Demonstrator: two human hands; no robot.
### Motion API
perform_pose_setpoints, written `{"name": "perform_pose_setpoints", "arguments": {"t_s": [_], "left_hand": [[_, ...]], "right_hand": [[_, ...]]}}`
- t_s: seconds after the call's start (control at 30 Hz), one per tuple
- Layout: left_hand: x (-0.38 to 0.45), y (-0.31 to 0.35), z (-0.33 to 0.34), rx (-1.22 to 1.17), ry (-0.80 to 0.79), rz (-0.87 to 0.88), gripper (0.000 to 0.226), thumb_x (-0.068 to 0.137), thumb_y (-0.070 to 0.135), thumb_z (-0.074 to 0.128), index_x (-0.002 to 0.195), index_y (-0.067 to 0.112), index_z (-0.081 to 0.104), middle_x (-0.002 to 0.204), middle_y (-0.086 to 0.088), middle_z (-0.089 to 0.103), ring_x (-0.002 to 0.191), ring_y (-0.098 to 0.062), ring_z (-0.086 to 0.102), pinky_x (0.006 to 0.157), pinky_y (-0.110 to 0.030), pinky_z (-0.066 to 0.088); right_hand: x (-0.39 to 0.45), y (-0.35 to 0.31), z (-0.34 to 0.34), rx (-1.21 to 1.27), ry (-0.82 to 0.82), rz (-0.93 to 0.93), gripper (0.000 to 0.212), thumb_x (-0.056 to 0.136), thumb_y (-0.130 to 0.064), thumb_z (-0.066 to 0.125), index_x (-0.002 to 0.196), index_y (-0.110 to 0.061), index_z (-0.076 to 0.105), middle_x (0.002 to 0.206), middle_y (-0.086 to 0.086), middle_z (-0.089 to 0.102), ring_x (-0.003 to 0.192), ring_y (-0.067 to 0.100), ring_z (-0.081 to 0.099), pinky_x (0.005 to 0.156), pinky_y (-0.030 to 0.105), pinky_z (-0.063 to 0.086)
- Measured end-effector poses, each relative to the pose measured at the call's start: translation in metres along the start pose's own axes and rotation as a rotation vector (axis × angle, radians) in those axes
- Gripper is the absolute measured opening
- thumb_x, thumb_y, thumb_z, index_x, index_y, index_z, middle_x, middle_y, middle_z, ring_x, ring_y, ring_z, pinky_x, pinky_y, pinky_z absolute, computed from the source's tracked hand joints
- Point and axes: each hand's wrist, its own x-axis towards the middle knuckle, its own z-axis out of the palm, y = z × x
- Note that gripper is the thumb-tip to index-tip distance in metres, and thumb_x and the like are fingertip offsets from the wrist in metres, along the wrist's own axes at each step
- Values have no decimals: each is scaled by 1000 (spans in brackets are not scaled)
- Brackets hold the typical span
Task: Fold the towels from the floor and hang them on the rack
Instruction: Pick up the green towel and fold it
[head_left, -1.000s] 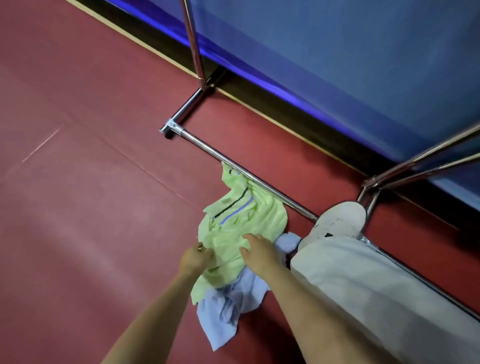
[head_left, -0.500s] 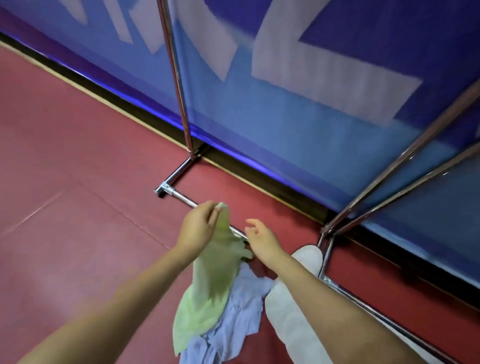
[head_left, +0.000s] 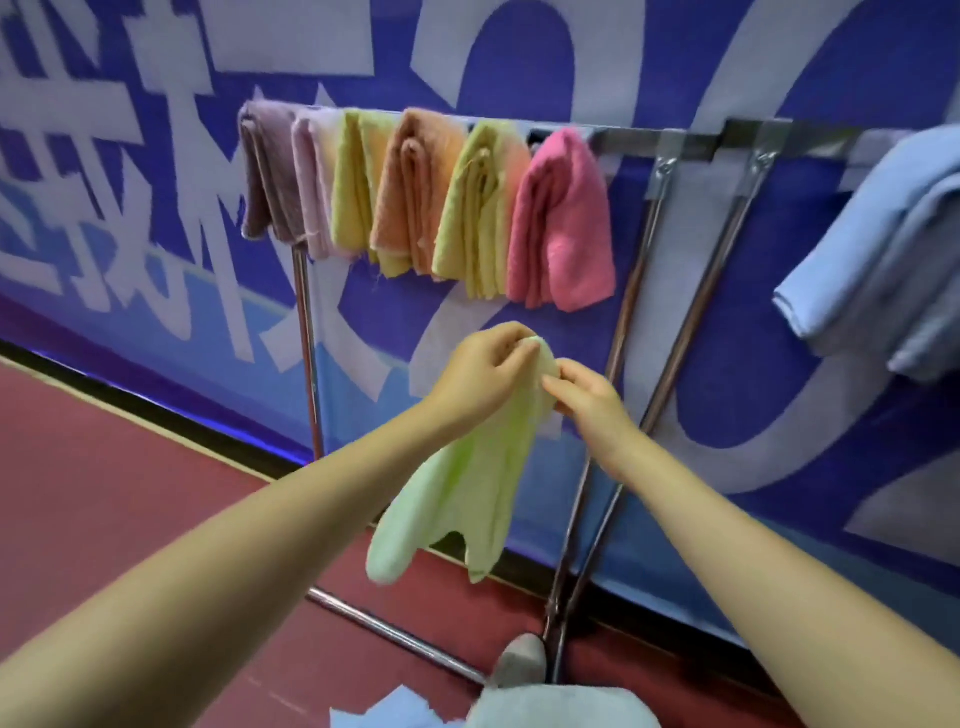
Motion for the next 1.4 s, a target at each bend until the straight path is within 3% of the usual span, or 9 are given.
{"name": "perform_pose_setpoints", "arguments": {"t_s": [0.13,0.27,0.53,0.77,0.9,0.97,1.17,1.33,1.4], "left_hand": [[11,58,23,-2,-12,109,16,96,14,53,95,10,68,87,3,68,81,-7,59,77,-23,43],[-5,89,68,-65,-50,104,18,97,15,52,94,7,68,88,-1,69,81,-12,60,76,-22,43],[-87,73,166,-257,-161,-225,18,98,16,51,98,12,69,92,7,65,85,-4,55,71,-1,36],[-163,26,204,-304,-325,-505,22,97,17,51,96,5,70,91,0,66,82,-8,55,65,-5,39],[-177,15,212,-412,-261,-744,18,97,19,51,93,10,67,92,-5,63,85,-17,56,75,-20,46],[-173,13,214,-385,-224,-738,20,97,19,50,84,16,64,91,-5,62,88,-18,55,81,-32,45],[-166,3,205,-474,-1,-873,21,92,18,51,74,21,63,77,6,59,75,-13,52,64,-24,42],[-160,-11,196,-561,148,-1001,14,97,26,51,84,21,56,77,7,53,92,-21,51,90,-38,45],[-160,-16,199,-583,151,-1058,18,95,28,51,78,23,53,78,4,53,93,-22,51,95,-43,46]], "right_hand": [[-36,-34,-52,-81,109,-48,8,92,-12,60,90,-5,58,75,6,52,65,6,48,59,20,39],[-81,-32,-95,-155,194,-16,8,90,-10,64,88,-5,58,71,3,54,60,4,48,55,18,39],[-174,50,-139,-263,295,193,18,86,-19,70,72,-15,58,62,-1,49,58,8,44,55,24,36],[-252,138,-134,-415,256,347,25,90,-21,65,66,-20,57,57,-9,48,53,-2,39,53,17,33],[-280,173,-132,-593,166,388,29,93,-26,59,71,-7,57,64,5,52,60,8,41,61,33,34],[-282,178,-130,-604,159,361,32,95,-24,57,70,-6,53,64,5,49,62,9,40,60,28,33],[-281,187,-134,-560,229,390,32,95,-25,57,65,-16,50,61,-6,43,59,3,40,61,25,32],[-278,189,-142,-492,346,433,29,93,-24,60,67,-12,53,60,-7,44,57,2,40,58,22,31],[-278,190,-142,-466,377,454,28,92,-23,61,70,-7,56,63,-6,45,59,3,40,58,21,31]]}}
